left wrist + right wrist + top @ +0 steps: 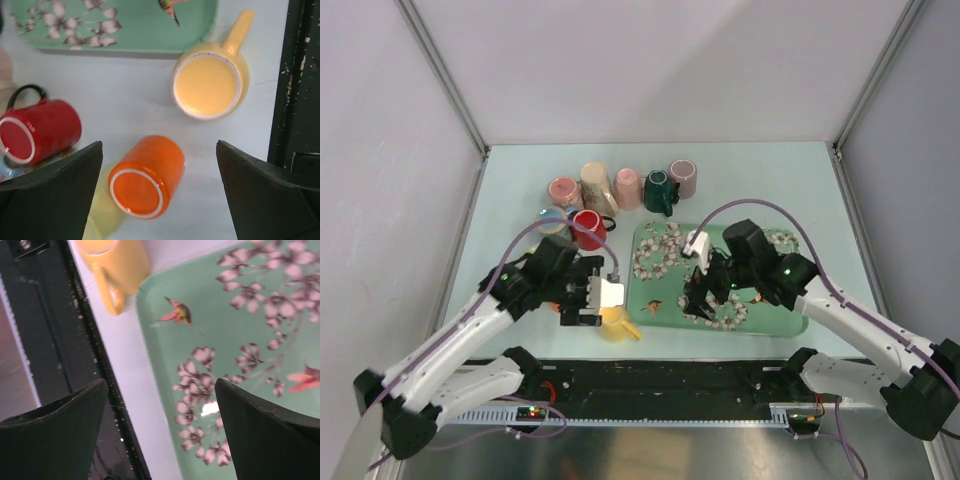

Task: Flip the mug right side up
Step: Turn over the cup at the corner of the board.

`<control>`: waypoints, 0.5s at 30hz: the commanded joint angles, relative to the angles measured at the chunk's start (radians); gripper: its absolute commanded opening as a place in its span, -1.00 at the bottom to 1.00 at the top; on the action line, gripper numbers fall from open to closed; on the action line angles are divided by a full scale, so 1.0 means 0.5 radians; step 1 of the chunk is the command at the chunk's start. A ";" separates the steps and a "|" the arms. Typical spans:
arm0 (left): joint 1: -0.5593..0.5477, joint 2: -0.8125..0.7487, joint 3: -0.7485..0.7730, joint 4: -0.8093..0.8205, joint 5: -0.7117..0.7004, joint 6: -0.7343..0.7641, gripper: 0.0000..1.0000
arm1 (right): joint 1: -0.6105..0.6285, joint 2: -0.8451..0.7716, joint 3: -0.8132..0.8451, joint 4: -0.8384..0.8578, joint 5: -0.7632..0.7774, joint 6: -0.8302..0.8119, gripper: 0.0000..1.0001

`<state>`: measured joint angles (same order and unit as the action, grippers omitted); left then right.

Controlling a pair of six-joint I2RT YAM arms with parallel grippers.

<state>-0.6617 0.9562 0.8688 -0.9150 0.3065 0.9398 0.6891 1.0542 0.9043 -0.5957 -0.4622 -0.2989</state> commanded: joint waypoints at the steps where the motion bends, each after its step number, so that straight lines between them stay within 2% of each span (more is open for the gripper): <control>1: -0.003 -0.438 -0.099 -0.008 -0.171 -0.159 0.98 | 0.193 0.061 -0.019 0.160 0.024 0.078 0.88; 4: 0.060 -0.651 -0.148 -0.007 -0.157 -0.400 0.99 | 0.302 0.194 0.006 0.215 0.070 0.123 0.81; 9: 0.351 -0.883 -0.215 0.000 -0.109 -0.488 0.99 | 0.521 0.402 0.024 0.332 0.195 0.019 0.77; 15: 0.615 -1.049 -0.207 0.014 -0.144 -0.643 0.99 | 0.726 0.636 0.094 0.532 0.444 0.156 0.62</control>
<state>-0.4198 0.4805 0.7601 -0.9306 0.2455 0.7074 0.9951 1.3239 0.8951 -0.4431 -0.3481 -0.2600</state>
